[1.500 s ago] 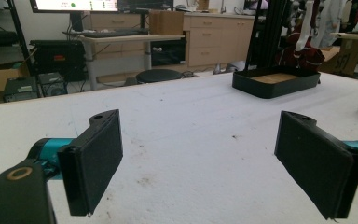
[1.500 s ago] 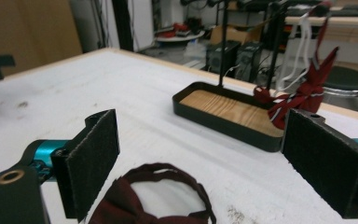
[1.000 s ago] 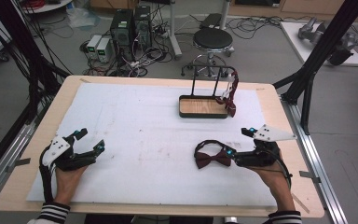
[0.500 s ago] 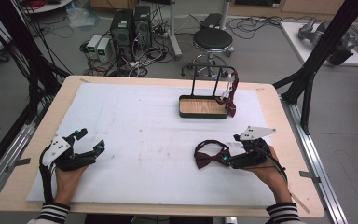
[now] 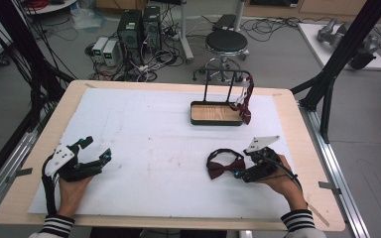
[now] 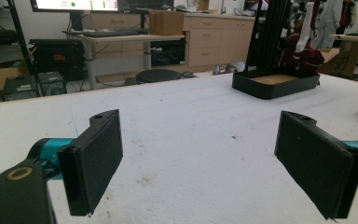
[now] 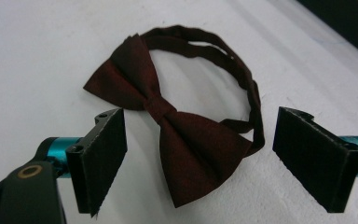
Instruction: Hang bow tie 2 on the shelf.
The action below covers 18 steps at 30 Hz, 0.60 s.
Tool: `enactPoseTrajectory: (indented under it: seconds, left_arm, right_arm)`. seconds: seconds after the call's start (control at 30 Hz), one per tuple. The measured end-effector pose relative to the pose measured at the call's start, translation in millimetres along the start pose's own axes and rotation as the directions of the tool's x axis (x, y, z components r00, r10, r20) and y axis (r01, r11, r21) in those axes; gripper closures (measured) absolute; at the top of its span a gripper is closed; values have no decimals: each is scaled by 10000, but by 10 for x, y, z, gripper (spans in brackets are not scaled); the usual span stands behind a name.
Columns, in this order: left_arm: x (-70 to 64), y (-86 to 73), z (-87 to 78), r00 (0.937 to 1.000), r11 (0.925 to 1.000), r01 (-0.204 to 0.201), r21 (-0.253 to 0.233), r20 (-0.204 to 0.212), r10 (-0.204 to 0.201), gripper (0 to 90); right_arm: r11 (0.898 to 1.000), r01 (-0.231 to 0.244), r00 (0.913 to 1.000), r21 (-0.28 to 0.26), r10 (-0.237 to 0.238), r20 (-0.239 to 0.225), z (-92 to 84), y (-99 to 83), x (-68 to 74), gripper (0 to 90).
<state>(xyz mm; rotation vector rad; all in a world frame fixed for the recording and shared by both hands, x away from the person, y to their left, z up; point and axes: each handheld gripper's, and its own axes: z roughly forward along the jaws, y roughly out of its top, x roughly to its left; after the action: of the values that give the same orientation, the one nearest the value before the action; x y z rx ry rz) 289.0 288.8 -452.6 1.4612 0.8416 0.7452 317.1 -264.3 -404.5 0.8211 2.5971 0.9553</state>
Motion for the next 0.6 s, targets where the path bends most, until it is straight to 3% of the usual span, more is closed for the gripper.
enactPoseTrajectory:
  seconds: [0.2,0.4,0.6]
  left_arm:
    - [3,0,-2,10000,10000,4,11,7,-4,155]
    - [3,0,0,10000,10000,31,-11,10,-30,155]
    - [6,0,-1,10000,10000,24,6,10,-24,154]
  right_arm:
    - [9979,259,9995,593,-249,-172,75,-4,5,186]
    - [9961,361,9992,808,-347,-192,113,-7,-9,187]
    - [9916,544,9981,1170,-505,-358,168,-7,-11,245]
